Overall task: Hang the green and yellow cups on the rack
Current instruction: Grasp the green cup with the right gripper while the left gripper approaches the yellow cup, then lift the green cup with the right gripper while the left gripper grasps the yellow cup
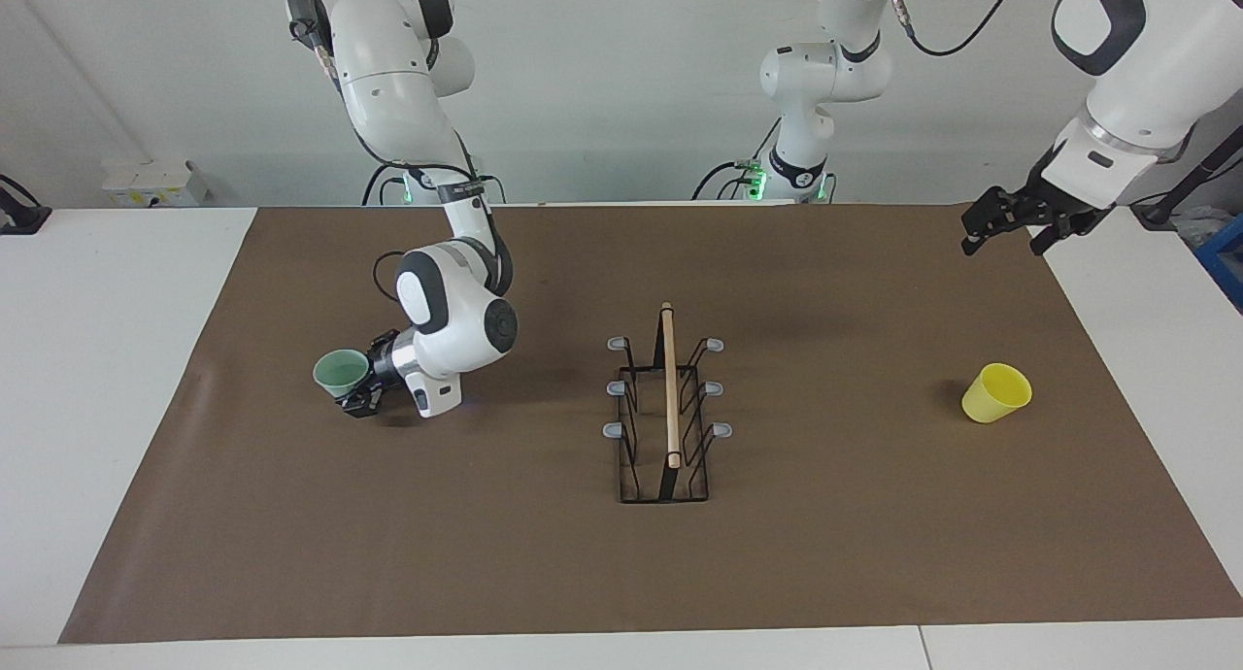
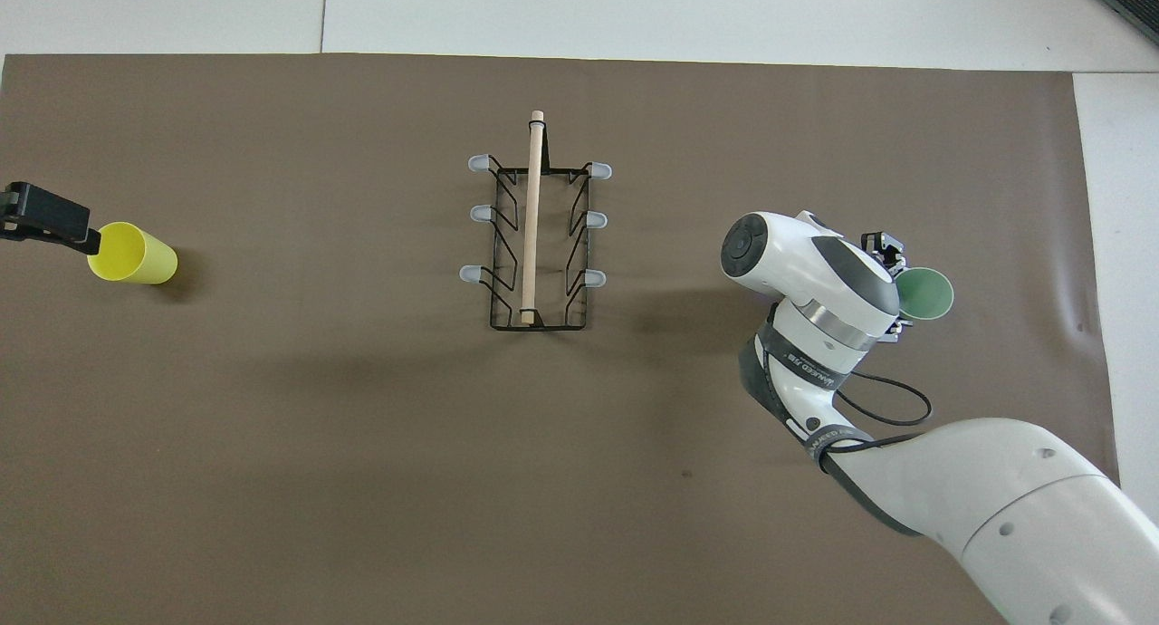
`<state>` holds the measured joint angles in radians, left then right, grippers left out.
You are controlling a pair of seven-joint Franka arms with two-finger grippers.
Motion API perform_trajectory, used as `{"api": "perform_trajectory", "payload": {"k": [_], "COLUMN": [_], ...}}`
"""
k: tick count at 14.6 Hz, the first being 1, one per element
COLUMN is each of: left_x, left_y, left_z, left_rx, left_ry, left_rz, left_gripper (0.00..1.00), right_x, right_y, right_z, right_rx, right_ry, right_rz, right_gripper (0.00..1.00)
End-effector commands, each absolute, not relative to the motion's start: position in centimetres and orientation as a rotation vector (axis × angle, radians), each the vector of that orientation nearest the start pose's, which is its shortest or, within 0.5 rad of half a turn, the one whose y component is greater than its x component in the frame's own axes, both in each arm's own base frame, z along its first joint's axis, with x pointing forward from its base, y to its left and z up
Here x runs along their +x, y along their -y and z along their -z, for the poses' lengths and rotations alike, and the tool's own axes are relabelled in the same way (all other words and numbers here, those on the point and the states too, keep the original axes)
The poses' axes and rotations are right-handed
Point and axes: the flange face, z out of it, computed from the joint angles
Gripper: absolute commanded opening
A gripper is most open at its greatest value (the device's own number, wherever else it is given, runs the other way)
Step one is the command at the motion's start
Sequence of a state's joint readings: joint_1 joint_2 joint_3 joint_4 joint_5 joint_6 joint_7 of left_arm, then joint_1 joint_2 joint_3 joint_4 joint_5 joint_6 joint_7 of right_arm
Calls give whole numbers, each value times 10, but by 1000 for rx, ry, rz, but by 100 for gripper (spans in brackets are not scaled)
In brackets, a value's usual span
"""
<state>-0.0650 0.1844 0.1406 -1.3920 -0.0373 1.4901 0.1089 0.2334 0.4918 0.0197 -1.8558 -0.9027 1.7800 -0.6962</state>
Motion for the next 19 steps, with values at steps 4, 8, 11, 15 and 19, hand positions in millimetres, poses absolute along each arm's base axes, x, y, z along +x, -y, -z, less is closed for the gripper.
{"api": "perform_trajectory", "payload": {"k": [4, 8, 11, 15, 19], "left_x": [636, 650, 661, 659, 640], "left_y": [-107, -150, -169, -203, -243], "left_z": [-558, -525, -489, -438, -405], "left_rx": [-3170, -3207, -3183, -3053, -2845], "left_ry": [187, 619, 993, 1539, 2103], "left_rz": [-120, -96, -144, -236, -254], "left_gripper": [100, 100, 100, 100, 100], "right_x": [614, 624, 639, 642, 627], "right_y": [-99, -123, -127, -111, -93], "right_z": [-291, -316, -351, -422, -501], "right_rx": [1882, 2053, 2227, 2489, 2709], "right_ry": [-1494, -1437, -1406, -1361, -1272], "right_rz": [796, 828, 721, 531, 303], "right_gripper": [0, 0, 0, 0, 0]}}
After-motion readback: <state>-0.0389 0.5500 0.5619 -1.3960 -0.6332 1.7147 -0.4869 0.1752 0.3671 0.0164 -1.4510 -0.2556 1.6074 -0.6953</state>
